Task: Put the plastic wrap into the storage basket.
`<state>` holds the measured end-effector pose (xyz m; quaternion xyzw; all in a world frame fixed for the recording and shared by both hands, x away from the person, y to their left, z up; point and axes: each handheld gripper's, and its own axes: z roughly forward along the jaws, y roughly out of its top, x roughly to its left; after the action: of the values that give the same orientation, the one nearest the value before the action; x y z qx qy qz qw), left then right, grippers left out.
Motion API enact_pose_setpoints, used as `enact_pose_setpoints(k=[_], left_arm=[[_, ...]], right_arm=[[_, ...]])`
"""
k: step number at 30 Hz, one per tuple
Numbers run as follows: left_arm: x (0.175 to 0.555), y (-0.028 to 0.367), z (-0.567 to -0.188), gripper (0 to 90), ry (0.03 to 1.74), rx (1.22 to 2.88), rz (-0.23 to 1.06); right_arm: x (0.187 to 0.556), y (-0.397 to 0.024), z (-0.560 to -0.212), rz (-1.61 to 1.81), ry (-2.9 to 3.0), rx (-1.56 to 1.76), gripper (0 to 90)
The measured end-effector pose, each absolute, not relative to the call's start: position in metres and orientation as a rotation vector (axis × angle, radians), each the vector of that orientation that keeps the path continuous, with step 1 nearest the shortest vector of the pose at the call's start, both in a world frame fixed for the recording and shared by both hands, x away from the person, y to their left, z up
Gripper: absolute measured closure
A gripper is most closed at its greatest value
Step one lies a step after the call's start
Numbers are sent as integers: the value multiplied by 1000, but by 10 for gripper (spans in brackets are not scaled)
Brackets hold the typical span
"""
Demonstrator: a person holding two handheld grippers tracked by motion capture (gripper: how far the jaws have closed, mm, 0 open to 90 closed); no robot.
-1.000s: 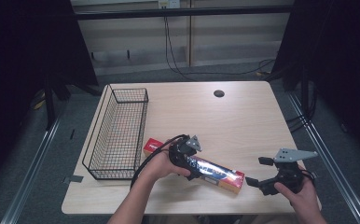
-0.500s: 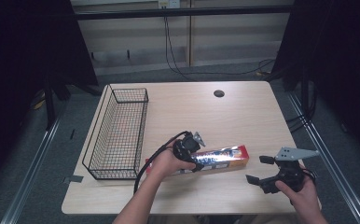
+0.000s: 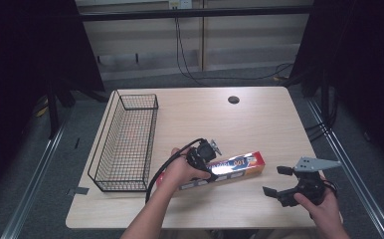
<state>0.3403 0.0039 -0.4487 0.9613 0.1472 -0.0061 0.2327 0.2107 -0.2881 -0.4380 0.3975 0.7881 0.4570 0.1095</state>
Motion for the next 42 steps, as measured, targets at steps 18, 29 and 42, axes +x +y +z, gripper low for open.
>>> enact_pose_setpoints(k=[18,29,42], left_arm=[[343,-6,-443,432,496,2671,-59],[356,1,-426,440,659,2669,-118],[361,13,-397,442,823,2631,-60]], right_arm=[[210,-287,-438,1347,2330,1153,54],[209,-289,-437,1351,2324,1164,54],[209,-289,-436,1354,2318,1162,54]])
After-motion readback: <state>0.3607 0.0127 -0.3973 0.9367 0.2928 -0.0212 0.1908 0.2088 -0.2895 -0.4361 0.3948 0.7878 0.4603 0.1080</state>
